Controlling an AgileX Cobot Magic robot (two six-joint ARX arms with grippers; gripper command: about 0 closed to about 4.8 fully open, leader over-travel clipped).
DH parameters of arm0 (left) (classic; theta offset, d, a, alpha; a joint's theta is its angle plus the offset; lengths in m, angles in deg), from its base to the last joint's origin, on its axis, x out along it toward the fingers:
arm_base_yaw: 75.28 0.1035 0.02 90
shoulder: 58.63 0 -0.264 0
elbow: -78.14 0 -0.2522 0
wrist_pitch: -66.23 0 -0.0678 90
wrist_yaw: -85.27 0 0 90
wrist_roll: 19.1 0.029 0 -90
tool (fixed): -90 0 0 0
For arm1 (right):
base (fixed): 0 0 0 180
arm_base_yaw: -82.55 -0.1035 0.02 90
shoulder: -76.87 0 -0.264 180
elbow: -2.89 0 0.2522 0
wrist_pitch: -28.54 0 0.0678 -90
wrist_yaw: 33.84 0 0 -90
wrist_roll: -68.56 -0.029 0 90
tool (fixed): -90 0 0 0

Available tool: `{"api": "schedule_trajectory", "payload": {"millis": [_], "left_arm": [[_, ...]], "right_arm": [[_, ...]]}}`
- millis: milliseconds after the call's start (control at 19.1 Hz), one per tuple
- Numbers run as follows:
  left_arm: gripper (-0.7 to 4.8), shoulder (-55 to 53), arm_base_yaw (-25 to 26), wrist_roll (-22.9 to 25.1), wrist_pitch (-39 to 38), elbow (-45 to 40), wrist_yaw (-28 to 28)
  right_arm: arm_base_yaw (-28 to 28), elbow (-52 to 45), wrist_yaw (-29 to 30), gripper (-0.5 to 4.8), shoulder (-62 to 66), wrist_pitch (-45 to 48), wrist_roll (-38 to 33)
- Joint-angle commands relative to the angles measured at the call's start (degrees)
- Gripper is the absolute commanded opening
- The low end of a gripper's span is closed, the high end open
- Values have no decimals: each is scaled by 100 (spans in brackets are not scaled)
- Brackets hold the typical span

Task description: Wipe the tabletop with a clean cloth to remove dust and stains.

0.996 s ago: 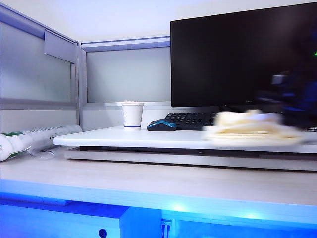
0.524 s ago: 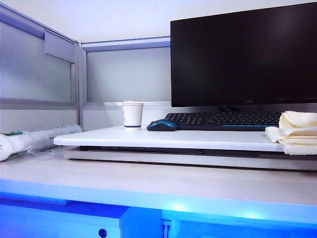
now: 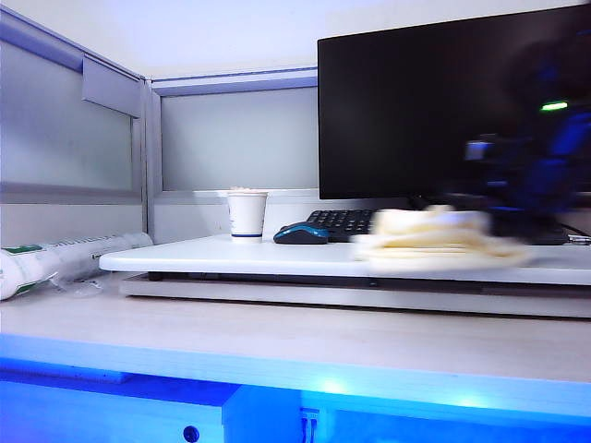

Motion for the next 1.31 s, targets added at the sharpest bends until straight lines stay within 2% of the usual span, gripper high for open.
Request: {"api": "schedule_trajectory", "payload": {"millis": [52, 157, 315, 629, 681, 891, 944, 996, 1048, 1311], "left_arm": [[-6, -2, 4, 7, -136, 7, -50], [-6, -2, 4, 7, -136, 7, -48], [-6, -2, 2, 7, -133, 7, -48], [-6, -2, 0, 7, -133, 7, -48], [-6, -2, 0, 7, -133, 7, -48], [-6, -2, 2, 4, -133, 7, -48], [-6, -2, 2, 7, -133, 7, -48], [-6, -2, 2, 4, -133, 7, -48], [-6, -2, 2, 4, -133, 7, -50], [-6, -2, 2, 4, -136, 7, -50]], "right_arm": [[-678, 741, 201, -4, 837, -570, -385], [-1189, 1478, 203, -4, 1325, -595, -529], [-1547, 2035, 205, -4, 1746, -640, -811], [-1574, 2098, 236, -3, 1832, -673, -890], [-1572, 2098, 299, 18, 1818, -651, -852], [-1572, 2107, 726, 174, 1810, -463, -815], [-1572, 2140, 748, 230, 1801, -494, -813], [-1572, 2170, 748, 388, 1733, -487, -813], [-1572, 2170, 739, 416, 1657, -474, -811], [-1482, 2173, 697, 423, 1104, -431, -673]]}}
